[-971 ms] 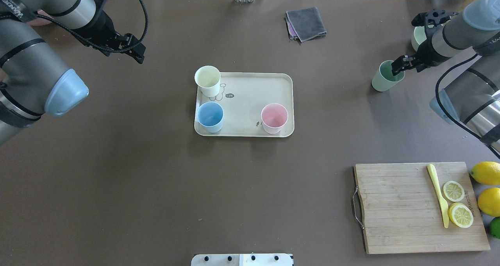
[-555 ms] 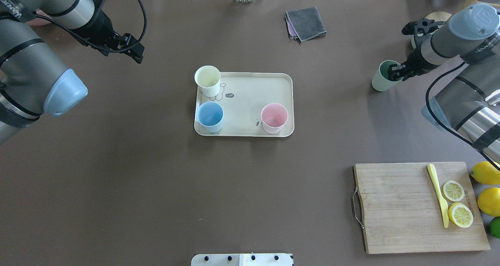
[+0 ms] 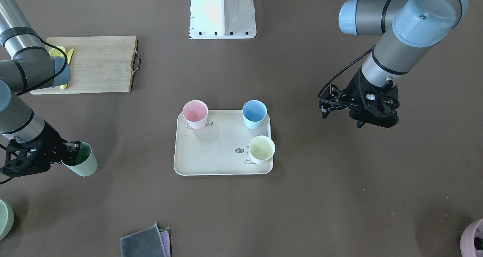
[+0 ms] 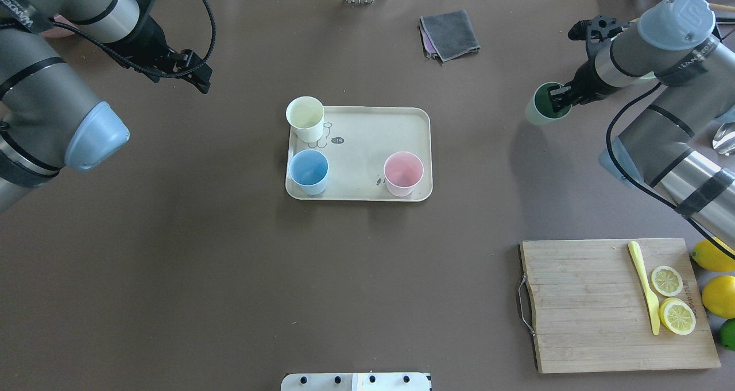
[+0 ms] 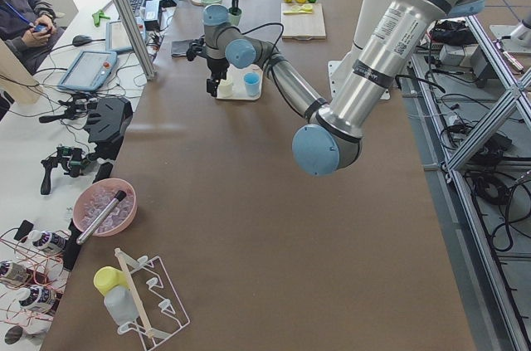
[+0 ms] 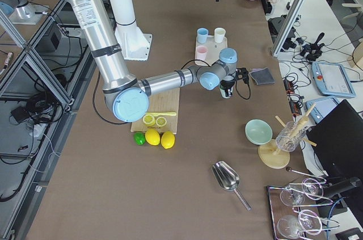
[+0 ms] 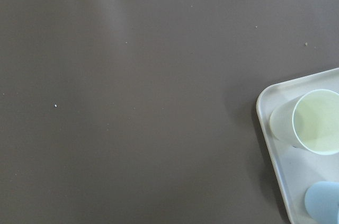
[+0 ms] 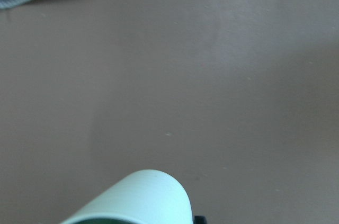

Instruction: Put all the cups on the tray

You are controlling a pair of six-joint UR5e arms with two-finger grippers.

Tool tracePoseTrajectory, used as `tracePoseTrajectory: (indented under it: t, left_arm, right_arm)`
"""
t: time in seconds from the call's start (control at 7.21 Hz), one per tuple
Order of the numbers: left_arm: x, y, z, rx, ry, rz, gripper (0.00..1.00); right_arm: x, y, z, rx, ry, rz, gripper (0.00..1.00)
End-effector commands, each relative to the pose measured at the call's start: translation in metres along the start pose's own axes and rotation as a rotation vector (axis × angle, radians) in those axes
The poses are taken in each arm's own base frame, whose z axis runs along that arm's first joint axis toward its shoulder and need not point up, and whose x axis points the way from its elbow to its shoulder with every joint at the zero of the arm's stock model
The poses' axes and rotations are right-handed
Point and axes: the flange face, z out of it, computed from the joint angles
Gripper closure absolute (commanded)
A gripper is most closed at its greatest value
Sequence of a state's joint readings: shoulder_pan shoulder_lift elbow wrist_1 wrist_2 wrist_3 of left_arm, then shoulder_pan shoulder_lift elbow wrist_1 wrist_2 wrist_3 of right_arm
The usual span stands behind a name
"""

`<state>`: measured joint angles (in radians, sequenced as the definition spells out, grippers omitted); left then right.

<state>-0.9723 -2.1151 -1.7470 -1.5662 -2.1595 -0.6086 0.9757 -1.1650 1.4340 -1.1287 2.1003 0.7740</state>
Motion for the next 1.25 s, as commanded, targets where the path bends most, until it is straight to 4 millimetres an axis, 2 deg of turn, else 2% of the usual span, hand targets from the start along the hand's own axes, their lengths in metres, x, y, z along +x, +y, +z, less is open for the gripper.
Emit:
tracePoseTrajectory:
  t: [0.0,0.14,0.28,0.42,0.55,0.69,0.83,0.97,1.11]
  left_arm:
    - [-0.02,0.002,0.0,-0.002,-0.013,-0.014,0.02]
    - [-0.065,0.0,-0.013,0.007,-0.047,0.041,0.02]
    - [-0.125,0.005,-0.022,0.003,-0.093,0.082,0.02]
    - [-0.18,0.008,-0.025,-0.02,-0.131,0.138,0.02]
    - [-0.214,0.013,-0.022,-0.042,-0.15,0.174,0.02]
    - [-0.218,0.013,-0.025,-0.04,-0.154,0.17,0.02]
    - [-0.22,0.015,-0.023,-0.04,-0.154,0.169,0.02]
    - [-0.221,0.015,-0.023,-0.04,-0.154,0.169,0.02]
    - [-0.221,0.015,-0.023,-0.038,-0.153,0.168,0.02]
  right_arm:
    - [-0.117,-0.019,-0.011,-0.02,-0.016,0.134,1.0]
    - [-0.161,-0.018,-0.011,-0.015,-0.005,0.178,1.0]
    - [-0.199,-0.012,-0.008,-0.016,-0.015,0.232,1.0]
    - [-0.245,-0.005,-0.008,-0.016,-0.006,0.289,1.0]
    - [-0.281,0.003,-0.002,-0.026,0.014,0.289,1.0]
    - [-0.289,0.017,0.011,-0.045,0.022,0.274,1.0]
    - [-0.292,0.02,0.013,-0.047,0.021,0.271,0.81]
    - [-0.292,0.02,0.014,-0.047,0.023,0.287,0.56]
    - [-0.291,0.016,0.019,-0.02,0.041,0.281,0.05]
